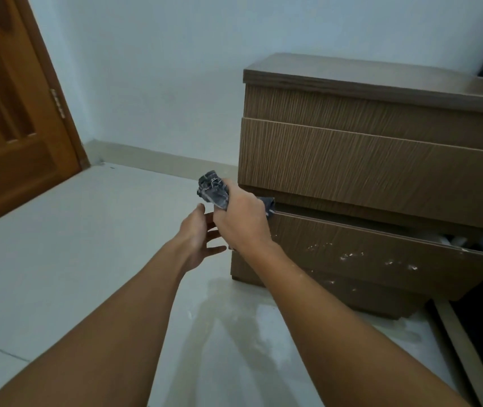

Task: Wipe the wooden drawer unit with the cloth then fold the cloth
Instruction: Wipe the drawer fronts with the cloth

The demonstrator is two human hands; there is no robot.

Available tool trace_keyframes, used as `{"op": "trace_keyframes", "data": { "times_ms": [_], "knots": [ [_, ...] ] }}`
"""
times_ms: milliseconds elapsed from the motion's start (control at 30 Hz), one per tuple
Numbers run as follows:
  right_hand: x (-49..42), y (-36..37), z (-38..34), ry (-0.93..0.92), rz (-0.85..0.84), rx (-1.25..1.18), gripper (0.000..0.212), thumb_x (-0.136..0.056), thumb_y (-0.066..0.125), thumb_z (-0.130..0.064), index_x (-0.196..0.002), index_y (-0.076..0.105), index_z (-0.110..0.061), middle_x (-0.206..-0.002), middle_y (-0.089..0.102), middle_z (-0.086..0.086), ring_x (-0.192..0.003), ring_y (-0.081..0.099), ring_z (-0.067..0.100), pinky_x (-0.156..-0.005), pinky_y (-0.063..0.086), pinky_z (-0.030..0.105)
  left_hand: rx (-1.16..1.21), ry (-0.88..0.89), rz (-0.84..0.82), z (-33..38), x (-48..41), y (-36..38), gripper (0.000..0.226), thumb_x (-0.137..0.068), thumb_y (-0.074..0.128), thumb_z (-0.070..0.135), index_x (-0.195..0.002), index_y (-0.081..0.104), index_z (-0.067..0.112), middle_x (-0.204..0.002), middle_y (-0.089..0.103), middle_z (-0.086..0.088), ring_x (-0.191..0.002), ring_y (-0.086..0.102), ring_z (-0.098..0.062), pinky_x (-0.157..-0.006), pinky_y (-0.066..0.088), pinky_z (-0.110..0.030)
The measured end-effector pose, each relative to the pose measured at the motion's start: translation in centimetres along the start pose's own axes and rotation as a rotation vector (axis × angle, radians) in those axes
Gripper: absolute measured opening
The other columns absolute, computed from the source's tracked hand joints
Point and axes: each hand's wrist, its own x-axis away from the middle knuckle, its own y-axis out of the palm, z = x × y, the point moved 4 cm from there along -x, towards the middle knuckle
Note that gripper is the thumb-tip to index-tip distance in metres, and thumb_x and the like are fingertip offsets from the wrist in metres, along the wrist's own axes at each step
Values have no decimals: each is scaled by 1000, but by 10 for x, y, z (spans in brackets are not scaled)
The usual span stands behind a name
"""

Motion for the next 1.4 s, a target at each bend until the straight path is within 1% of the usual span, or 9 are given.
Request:
{"op": "trace_keyframes", "data": {
  "times_ms": [233,467,567,667,800,1000,1167,1333,1400],
  "knots": [
    [3,-9,-1,211,67,-636,13,-96,57,-33,-105,62,-25,-90,66,-16,-90,62,0,-77,48,21,41,19,113,0,8,4,42,-103,24,31,-94,63,16,-100,70,-9,-93,65,-25,-93,52,-47],
    [16,-46,13,220,182,-751,21,-96,57,-36,-114,61,-26,-102,66,-15,-100,63,2,-87,53,25,-50,100,190,-4,16,22,26,-86,65,41,-90,68,15,-94,72,0,-90,67,-17,-87,55,-40],
    [23,-68,21,267,260,-817,15,-95,59,-35,-109,60,-28,-107,68,-9,-102,65,7,-89,53,30,-25,131,228,-9,17,25,32,-86,68,46,-96,69,16,-102,70,-1,-97,65,-18,-79,53,-36],
    [29,-89,29,337,301,-888,5,-95,59,-33,-99,57,-32,-106,68,-5,-98,66,10,-82,54,30,35,138,258,-11,19,27,25,-89,64,43,-81,64,20,-93,67,0,-93,63,-19,-75,52,-34],
    [39,-112,46,371,391,-833,3,-95,60,-33,-96,58,-33,-102,69,-7,-95,66,9,-84,54,33,86,140,275,-8,23,35,25,-90,64,41,-74,60,22,-77,62,7,-78,59,-13,-64,49,-29],
    [66,-127,74,363,439,-565,18,-94,59,-37,-107,64,-27,-102,69,-11,-97,65,7,-87,54,36,75,92,345,-2,20,43,30,-88,65,46,-74,56,22,-100,64,-2,-95,60,-22,-85,53,-37],
    [106,-140,107,388,516,-179,22,-95,57,-37,-112,61,-25,-80,64,-18,-77,61,2,-72,54,32,136,58,415,2,23,61,37,-90,63,43,-72,49,14,-78,54,2,-95,56,-24,-96,50,-40],
    [149,-157,154,612,699,-32,32,-95,56,-35,-126,55,-28,-91,62,-11,-87,62,15,-79,52,37,105,37,416,3,18,71,49,-89,63,46,-121,54,9,-119,61,-8,-113,58,-29,-99,49,-40],
    [161,-169,171,711,811,-71,34,-95,55,-37,-128,55,-30,-97,64,-7,-97,63,19,-81,48,36,46,44,415,2,13,72,51,-91,60,47,-125,53,9,-122,61,-7,-116,57,-29,-99,49,-40]
  ]
}}
